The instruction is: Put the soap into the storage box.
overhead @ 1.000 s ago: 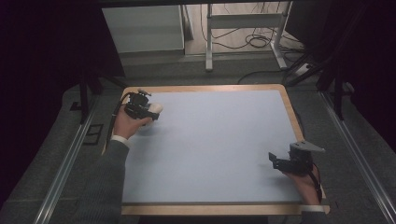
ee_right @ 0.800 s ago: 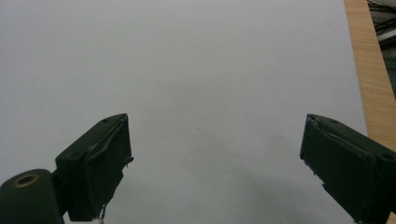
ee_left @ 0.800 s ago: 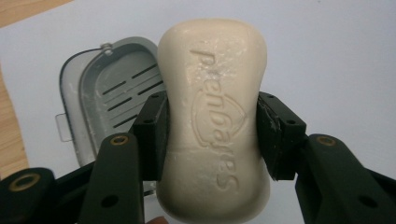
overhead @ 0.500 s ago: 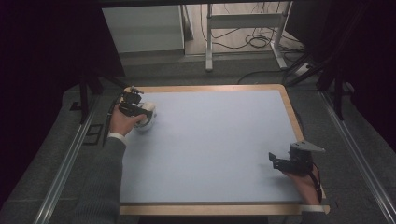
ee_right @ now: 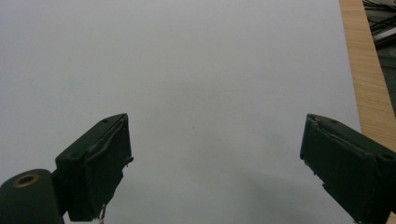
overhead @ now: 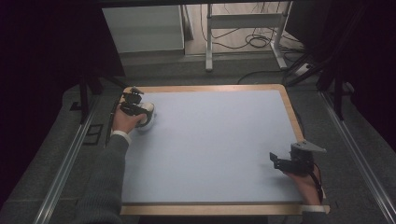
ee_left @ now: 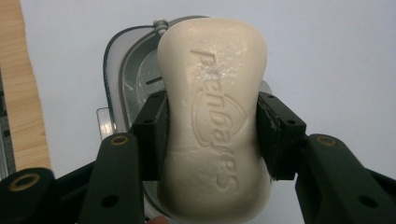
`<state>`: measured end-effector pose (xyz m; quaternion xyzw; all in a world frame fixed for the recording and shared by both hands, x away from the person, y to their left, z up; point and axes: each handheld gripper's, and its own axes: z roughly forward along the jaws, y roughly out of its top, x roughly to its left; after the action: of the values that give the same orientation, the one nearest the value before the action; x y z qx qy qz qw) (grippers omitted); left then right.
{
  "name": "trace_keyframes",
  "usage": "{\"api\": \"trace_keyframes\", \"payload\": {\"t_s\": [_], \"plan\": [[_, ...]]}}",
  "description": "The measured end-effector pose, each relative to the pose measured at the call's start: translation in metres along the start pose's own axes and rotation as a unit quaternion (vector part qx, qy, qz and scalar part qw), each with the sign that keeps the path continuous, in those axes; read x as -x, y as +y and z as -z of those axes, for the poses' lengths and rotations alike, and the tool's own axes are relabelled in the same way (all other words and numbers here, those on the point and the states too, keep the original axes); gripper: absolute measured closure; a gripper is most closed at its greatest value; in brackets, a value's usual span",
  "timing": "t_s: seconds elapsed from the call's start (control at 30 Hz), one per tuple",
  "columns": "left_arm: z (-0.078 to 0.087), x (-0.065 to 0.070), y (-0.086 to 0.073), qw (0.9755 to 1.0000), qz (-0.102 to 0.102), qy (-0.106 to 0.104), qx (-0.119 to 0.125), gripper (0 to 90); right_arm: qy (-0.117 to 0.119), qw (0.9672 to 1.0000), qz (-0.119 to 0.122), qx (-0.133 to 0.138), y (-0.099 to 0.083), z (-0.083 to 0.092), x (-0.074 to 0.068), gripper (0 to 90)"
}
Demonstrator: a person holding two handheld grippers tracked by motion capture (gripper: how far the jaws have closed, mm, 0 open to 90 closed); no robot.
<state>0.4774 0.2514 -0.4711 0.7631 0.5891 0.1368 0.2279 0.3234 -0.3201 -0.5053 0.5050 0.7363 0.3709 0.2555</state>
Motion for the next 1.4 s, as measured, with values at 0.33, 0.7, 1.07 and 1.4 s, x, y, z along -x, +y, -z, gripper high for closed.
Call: {"api": "trace_keyframes", "payload": {"t_s": [0.33, 0.7, 1.07, 1.4], "plan": [[-0.011, 0.002, -0.002, 0.9999, 0.002, 0.011, -0.007, 49.3, -0.001, 1.0, 0.0, -0.002, 0.0, -0.001, 0.0, 8.6], [0.007, 0.017, -0.005, 0.9984, -0.029, 0.003, 0.049, 36.6, 0.0, 1.0, 0.001, -0.003, 0.0, -0.002, 0.0, 8.5], [0.038, 0.044, -0.019, 0.9915, -0.08, -0.046, 0.092, 32.8, 0.005, 1.0, 0.005, -0.005, 0.002, -0.006, -0.002, 8.5], [0.046, 0.067, -0.052, 0.9812, -0.116, -0.11, 0.107, 30.0, 0.004, 1.0, 0.009, -0.001, 0.004, -0.005, -0.007, 8.6]]}}
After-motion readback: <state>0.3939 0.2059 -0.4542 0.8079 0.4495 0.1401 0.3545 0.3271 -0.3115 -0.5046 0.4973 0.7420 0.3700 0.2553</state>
